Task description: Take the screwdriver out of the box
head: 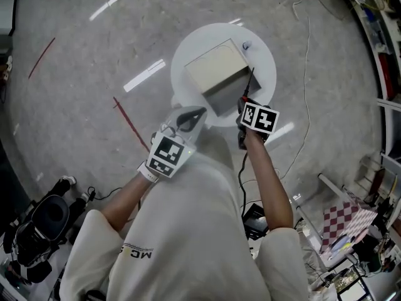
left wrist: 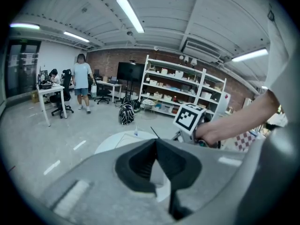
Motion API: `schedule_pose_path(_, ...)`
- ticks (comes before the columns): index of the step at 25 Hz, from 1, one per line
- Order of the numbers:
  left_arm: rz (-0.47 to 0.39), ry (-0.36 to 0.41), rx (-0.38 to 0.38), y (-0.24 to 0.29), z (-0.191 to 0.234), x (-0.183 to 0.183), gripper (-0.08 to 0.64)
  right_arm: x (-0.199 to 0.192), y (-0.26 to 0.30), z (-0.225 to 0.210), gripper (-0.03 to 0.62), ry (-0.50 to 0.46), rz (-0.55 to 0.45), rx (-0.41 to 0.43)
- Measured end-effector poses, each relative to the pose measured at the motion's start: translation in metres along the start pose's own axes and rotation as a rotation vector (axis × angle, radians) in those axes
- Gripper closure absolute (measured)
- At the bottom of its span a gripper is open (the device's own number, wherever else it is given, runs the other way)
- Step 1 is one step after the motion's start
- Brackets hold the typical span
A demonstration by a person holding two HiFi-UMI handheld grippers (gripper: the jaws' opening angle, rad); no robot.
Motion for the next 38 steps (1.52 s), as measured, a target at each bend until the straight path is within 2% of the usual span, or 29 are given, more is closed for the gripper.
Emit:
schedule_pose_path(3, -0.019, 0.015, -0.003, -0.004, -0.008, 0.01, 0.56, 0.008, -0.034, 0.005, 0.494, -0.044, -0.058, 0.07)
schedule_pose_path(5, -0.033, 0.016, -0.006, -0.008, -0.013, 0.016, 0.56, 0.011, -0.055, 0.008, 0.494, -0.106, -0.108, 0.113)
schedule_pose_path(8, -0.069, 0.025, 0.003, -0.017, -0.02, 0.03, 0.56, 0.014, -0.093, 0.008, 0.494, -0.188, -0.186, 0.133)
schedule_pose_path(14, -0.138, 0.055, 0.023, -0.038, -0.029, 0.063, 0.56, 0.017, -0.16, 0.005, 0.494, -0.219, -0.303, 0.173)
schedule_pose_path(20, -0.209, 0.064, 0.045, -0.059, -0.034, 0.089, 0.56, 0.014, -0.223, -0.003, 0.494, -0.295, -0.463, 0.162)
schedule_pose_path(24, -0.243, 0.068, 0.052, -0.063, -0.042, 0.104, 0.56, 0.014, -0.269, -0.026, 0.494, -0.285, -0.598, 0.145)
schedule_pose_path(27, -0.266, 0.077, 0.053, -0.071, -0.046, 0.111, 0.56, 0.004, -0.298, -0.027, 0.494, -0.31, -0.674, 0.112)
schedule_pose_path(31, -0.28, 0.084, 0.047, -0.074, -0.052, 0.114, 0.56, -0.016, -0.316, -0.027, 0.494, -0.396, -0.744, 0.076)
schedule_pose_path(35, -0.291, 0.065, 0.042, -0.078, -0.058, 0.112, 0.56, -0.032, -0.324, -0.028, 0.494, -0.349, -0.811, 0.09)
schedule_pose_path(38, -0.291, 0.066, 0.036, -0.079, -0.057, 0.109, 0.56, -0.031, -0.324, -0.017, 0.494, -0.372, -0.837, 0.107)
Point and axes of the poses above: the fingertips, and each gripper's own axes: y forward along the fingers, z to its left, x out of its top, the point moved 5 cm from there along -y, backward along the fingers, and after that the axes turned 1 degree about y, right-handed, at the moved point
